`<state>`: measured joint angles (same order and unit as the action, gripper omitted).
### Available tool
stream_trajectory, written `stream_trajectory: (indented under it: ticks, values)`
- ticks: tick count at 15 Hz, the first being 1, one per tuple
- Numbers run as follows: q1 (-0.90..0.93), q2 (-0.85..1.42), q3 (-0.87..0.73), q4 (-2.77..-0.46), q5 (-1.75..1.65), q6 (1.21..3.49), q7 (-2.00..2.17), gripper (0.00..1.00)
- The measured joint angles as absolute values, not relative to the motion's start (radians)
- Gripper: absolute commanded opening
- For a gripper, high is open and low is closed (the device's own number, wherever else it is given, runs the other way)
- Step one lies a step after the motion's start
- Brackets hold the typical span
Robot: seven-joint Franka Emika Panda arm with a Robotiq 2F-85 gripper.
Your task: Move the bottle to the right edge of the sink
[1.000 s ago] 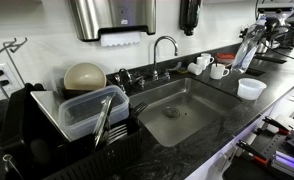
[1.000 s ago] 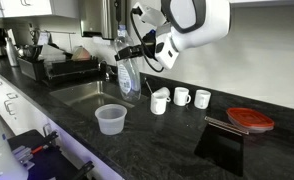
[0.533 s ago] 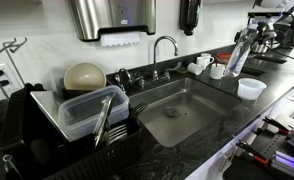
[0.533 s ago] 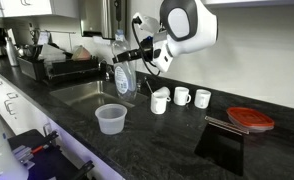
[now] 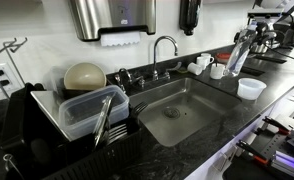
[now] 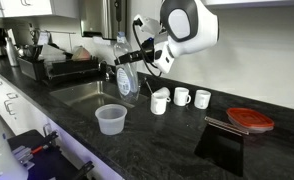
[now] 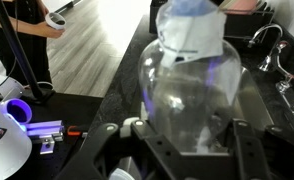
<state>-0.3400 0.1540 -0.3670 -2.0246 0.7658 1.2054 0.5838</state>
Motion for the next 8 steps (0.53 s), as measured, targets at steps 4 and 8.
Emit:
stream_trajectory:
  ticks: [4, 8]
  values:
    - [-0.340, 0.155, -0.368, -2.024, 0.766, 1.221, 0.584, 0.60]
    - [-0.340, 0.156, -0.369, -2.023, 0.766, 1.222, 0.584, 0.35]
